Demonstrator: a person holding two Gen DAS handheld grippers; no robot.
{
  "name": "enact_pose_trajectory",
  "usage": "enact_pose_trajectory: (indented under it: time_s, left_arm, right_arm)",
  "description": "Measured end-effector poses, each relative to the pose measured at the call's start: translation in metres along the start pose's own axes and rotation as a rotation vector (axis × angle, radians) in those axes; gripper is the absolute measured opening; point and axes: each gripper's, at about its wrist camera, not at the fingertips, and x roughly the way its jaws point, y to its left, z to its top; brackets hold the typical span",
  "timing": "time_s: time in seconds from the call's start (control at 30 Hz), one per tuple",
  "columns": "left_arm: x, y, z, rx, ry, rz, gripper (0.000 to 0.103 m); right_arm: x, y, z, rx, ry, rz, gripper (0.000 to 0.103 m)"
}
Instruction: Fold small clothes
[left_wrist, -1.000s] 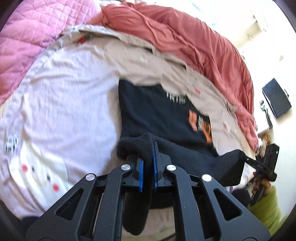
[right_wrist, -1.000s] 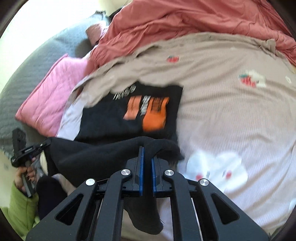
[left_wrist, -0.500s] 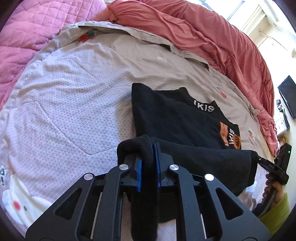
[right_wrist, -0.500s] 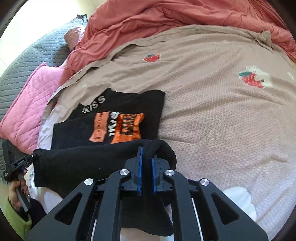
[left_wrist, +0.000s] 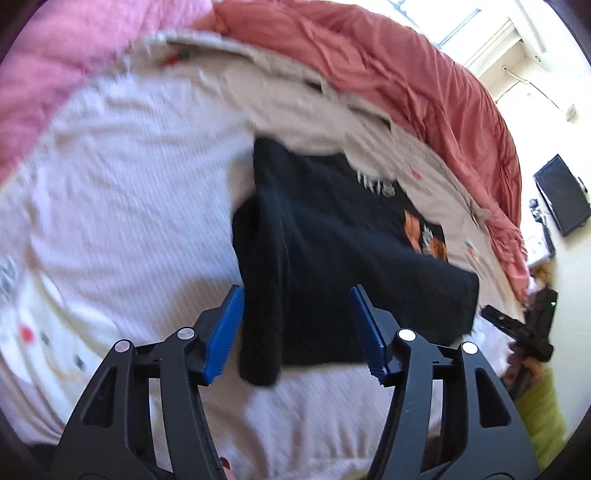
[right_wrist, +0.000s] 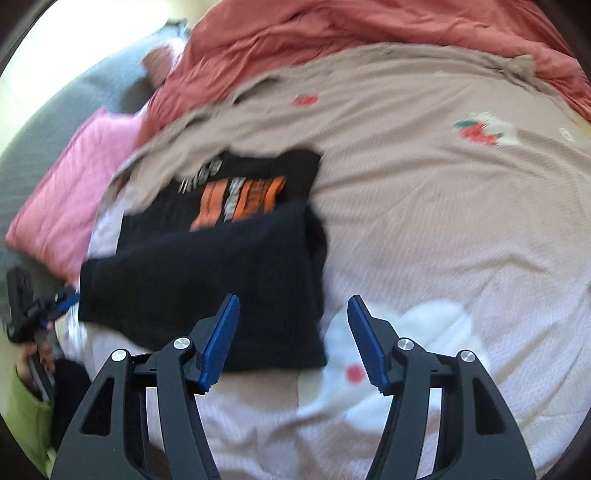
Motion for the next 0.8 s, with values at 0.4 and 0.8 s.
enact_pose_trajectory:
  time_s: [0.4,0.8]
  left_arm:
    - [0.016,-0.004,-0.011,-0.007,0.081,0.037,0.003]
    - [-0.003,-0.015,0.065,-0.063,-0.108,-0.099,0.002]
  right_arm:
    - [0.014,0.007,-0.010,-0.037,0.081,0.046,0.010]
    - [-0.009,0.011,0.058,0.044,-0.129,0.163,0.008]
